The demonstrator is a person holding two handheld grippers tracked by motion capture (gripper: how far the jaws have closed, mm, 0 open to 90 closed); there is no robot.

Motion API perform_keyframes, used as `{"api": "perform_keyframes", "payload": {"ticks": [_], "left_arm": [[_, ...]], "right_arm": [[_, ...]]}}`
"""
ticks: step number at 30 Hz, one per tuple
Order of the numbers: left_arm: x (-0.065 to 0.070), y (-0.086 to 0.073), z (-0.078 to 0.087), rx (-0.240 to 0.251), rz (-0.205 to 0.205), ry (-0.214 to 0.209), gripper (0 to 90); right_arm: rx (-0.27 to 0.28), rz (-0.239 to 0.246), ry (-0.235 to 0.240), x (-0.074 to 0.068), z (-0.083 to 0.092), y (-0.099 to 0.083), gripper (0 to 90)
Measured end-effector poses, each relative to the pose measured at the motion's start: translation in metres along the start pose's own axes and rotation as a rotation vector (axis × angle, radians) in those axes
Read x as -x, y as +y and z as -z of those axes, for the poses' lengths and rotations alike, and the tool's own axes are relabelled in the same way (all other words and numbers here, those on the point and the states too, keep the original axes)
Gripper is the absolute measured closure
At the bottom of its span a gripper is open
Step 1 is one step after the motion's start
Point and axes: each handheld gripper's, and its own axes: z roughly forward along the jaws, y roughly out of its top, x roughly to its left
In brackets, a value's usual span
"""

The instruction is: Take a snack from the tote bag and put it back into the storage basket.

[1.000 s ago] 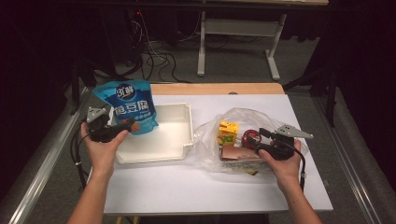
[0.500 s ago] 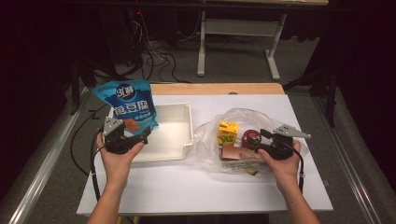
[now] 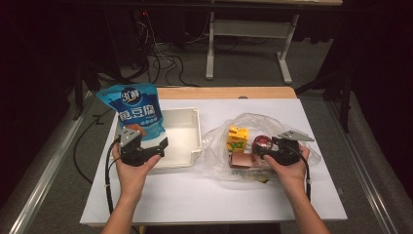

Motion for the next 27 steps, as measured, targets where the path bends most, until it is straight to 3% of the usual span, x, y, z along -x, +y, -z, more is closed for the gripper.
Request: {"api": "perform_keyframes", "payload": {"ticks": [12,19,22,27], "left_arm": [[0.009,-0.003,-0.005,-0.014,-0.010,-0.026,0.3],[0.017,-0.004,-0.009,-0.025,-0.025,-0.049,0.3],[0.020,-0.004,-0.011,-0.032,-0.030,-0.055,0.3],[0.026,-0.005,-0.013,-0.040,-0.043,-0.070,0.3]], "right_arm": [[-0.082,0.010,-0.042,0.000,-0.013,-0.001,22.2],[-0.114,0.003,-0.035,0.000,-0.016,-0.001,22.4],[-0.138,0.053,-0.065,-0.003,-0.019,-0.001,24.1],[-0.138,0.067,-0.082,-0.006,-0.019,0.000,25.4]]}}
